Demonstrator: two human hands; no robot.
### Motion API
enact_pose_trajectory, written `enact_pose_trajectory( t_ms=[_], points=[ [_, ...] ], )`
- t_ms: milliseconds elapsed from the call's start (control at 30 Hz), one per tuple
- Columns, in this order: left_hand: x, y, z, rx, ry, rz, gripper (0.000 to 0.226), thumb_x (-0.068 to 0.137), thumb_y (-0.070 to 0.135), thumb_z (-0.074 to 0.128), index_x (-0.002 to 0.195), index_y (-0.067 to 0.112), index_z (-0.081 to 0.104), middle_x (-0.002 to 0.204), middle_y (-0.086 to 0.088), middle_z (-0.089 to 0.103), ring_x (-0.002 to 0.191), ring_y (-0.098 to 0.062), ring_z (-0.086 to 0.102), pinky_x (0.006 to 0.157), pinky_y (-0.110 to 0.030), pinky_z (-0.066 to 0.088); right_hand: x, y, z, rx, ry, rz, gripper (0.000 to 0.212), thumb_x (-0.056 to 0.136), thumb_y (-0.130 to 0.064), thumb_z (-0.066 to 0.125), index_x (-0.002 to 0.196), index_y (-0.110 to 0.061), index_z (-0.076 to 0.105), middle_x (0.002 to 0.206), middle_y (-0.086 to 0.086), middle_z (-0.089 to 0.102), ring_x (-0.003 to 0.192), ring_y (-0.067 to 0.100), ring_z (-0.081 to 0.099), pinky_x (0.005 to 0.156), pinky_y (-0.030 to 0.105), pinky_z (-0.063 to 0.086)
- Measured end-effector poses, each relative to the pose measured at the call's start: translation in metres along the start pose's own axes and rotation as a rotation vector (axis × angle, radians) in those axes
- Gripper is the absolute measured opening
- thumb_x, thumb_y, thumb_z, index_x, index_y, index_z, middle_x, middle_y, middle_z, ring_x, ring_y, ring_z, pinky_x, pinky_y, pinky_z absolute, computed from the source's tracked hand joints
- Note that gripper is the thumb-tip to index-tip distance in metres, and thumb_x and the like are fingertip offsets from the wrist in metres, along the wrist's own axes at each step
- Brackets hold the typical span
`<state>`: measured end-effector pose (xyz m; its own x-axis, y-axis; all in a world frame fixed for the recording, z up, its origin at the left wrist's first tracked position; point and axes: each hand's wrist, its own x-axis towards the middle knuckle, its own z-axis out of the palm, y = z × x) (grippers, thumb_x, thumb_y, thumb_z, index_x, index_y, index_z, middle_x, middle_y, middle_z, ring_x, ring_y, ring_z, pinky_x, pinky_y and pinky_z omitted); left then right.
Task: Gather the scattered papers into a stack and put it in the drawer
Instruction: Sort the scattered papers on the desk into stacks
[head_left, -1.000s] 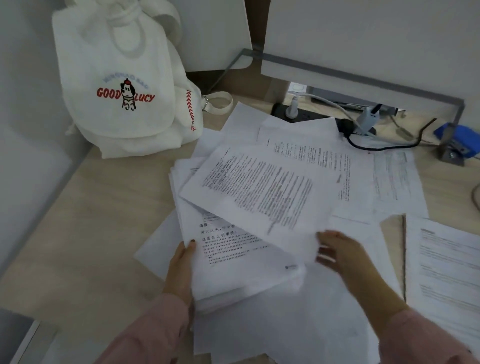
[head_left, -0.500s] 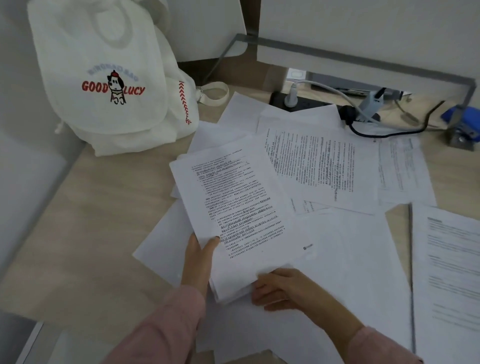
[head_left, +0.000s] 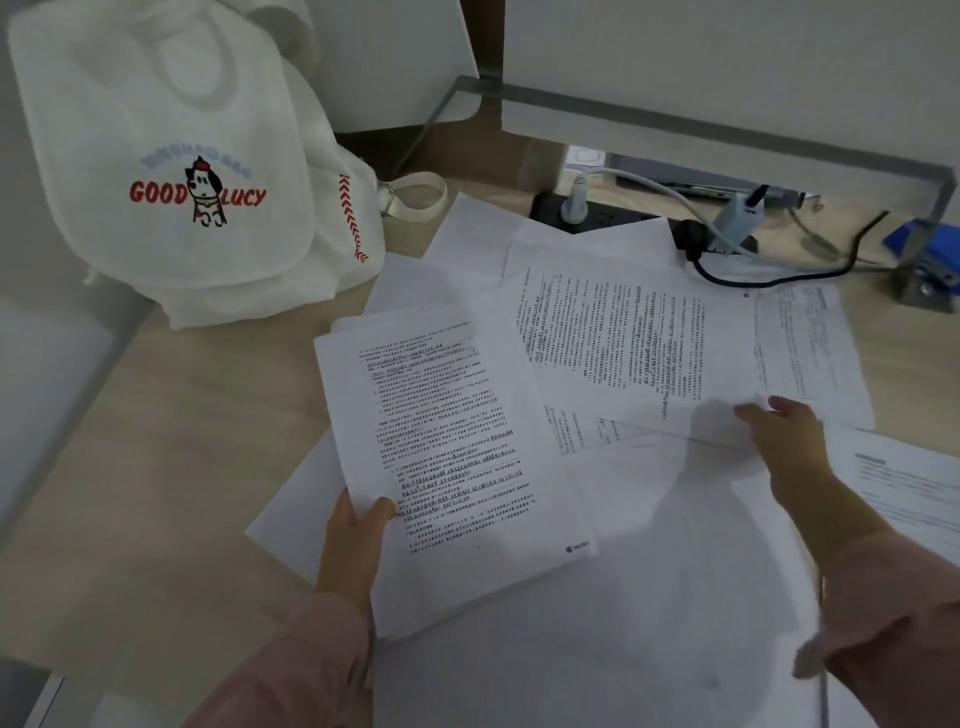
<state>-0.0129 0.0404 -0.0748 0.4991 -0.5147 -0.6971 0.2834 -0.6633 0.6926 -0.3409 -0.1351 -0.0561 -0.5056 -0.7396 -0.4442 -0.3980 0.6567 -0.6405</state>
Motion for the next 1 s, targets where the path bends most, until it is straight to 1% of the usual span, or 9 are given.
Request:
enact_pose_trajectory(
  t_ms=[167, 300, 400, 467, 533, 633, 733, 833, 1000],
  points=[
    [0.001, 0.001, -0.001, -0.004, -0.017, -0.016, 0.026, 0.086, 0.008, 0.053, 0.111, 0.01, 0.059, 0.105, -0.013, 0.065, 0.093, -0.032, 0.061, 0.081, -0.041, 0.048, 0.0, -0.008, 0.0, -0.063, -0.005, -0.053, 0.037, 0.087, -0.019, 0.058, 0.119, -0.002, 0.057, 0.116, 0.013, 0.06, 0.109, 0.029, 0.053, 0.089, 0.036, 0.04],
    [0.0, 0.0, -0.002, -0.02, -0.025, -0.009, 0.025, 0.086, 0.008, 0.054, 0.109, 0.015, 0.061, 0.099, -0.007, 0.067, 0.09, -0.028, 0.062, 0.079, -0.037, 0.049, -0.011, -0.021, -0.005, -0.173, 0.09, -0.285, 0.023, 0.088, -0.022, 0.051, 0.103, -0.006, 0.061, 0.099, 0.015, 0.063, 0.091, 0.032, 0.055, 0.077, 0.034, 0.041],
    [0.0, 0.001, -0.003, -0.038, -0.036, -0.012, 0.025, 0.086, 0.007, 0.055, 0.108, 0.017, 0.059, 0.096, -0.004, 0.066, 0.085, -0.024, 0.062, 0.073, -0.034, 0.049, -0.02, -0.038, -0.012, -0.014, 0.147, -0.357, 0.021, 0.09, -0.016, 0.045, 0.103, -0.005, 0.056, 0.095, 0.011, 0.057, 0.078, 0.027, 0.055, 0.064, 0.032, 0.047],
    [0.001, 0.002, -0.003, -0.048, -0.054, -0.014, 0.024, 0.086, 0.005, 0.054, 0.107, 0.017, 0.058, 0.091, -0.001, 0.065, 0.081, -0.02, 0.06, 0.067, -0.029, 0.047, -0.023, -0.046, -0.021, 0.181, 0.169, -0.325, 0.024, 0.091, -0.015, 0.044, 0.109, -0.003, 0.054, 0.102, 0.011, 0.056, 0.081, 0.027, 0.059, 0.052, 0.024, 0.056],
    [0.002, 0.004, -0.005, -0.053, -0.073, -0.029, 0.024, 0.086, 0.005, 0.055, 0.107, 0.017, 0.057, 0.093, -0.002, 0.065, 0.083, -0.023, 0.06, 0.071, -0.031, 0.048, -0.028, -0.047, -0.03, 0.395, 0.156, -0.259, 0.024, 0.092, -0.013, 0.044, 0.111, -0.002, 0.053, 0.106, 0.012, 0.053, 0.092, 0.026, 0.059, 0.049, 0.014, 0.055],
    [0.002, 0.004, -0.005, -0.043, -0.102, -0.036, 0.031, 0.084, 0.005, 0.058, 0.113, 0.016, 0.057, 0.108, -0.009, 0.064, 0.099, -0.03, 0.06, 0.091, -0.041, 0.047, -0.042, -0.045, -0.043, 0.686, 0.106, -0.134, 0.007, 0.092, -0.01, 0.047, 0.088, -0.009, 0.053, 0.109, 0.015, 0.054, 0.1, 0.029, 0.06, 0.057, 0.016, 0.056],
    [-0.001, 0.005, -0.005, -0.064, -0.125, -0.019, 0.035, 0.084, 0.003, 0.059, 0.117, 0.014, 0.056, 0.109, -0.008, 0.062, 0.1, -0.028, 0.058, 0.091, -0.036, 0.044, -0.064, -0.042, -0.057, 0.856, 0.085, -0.096, 0.01, 0.092, -0.01, 0.048, 0.084, -0.013, 0.054, 0.097, 0.005, 0.059, 0.102, 0.023, 0.063, 0.064, 0.016, 0.055],
    [-0.005, 0.002, -0.005, -0.085, -0.141, -0.026, 0.036, 0.083, 0.002, 0.06, 0.117, 0.013, 0.056, 0.11, -0.009, 0.061, 0.099, -0.027, 0.057, 0.091, -0.037, 0.044, -0.085, -0.037, -0.068, 0.942, 0.045, -0.104, 0.015, 0.094, -0.008, 0.047, 0.105, -0.004, 0.056, 0.092, -0.001, 0.059, 0.079, -0.005, 0.066, 0.061, 0.006, 0.049],
    [-0.016, -0.001, 0.001, -0.214, -0.203, -0.07, 0.035, 0.084, -0.001, 0.058, 0.116, 0.012, 0.056, 0.107, -0.009, 0.064, 0.094, -0.028, 0.06, 0.082, -0.037, 0.048, -0.115, -0.019, -0.053, 0.934, -0.18, 0.04, 0.021, 0.091, 0.0, 0.048, 0.072, -0.009, 0.052, 0.081, 0.0, 0.064, 0.067, 0.006, 0.067, 0.059, 0.022, 0.059]
  ],
)
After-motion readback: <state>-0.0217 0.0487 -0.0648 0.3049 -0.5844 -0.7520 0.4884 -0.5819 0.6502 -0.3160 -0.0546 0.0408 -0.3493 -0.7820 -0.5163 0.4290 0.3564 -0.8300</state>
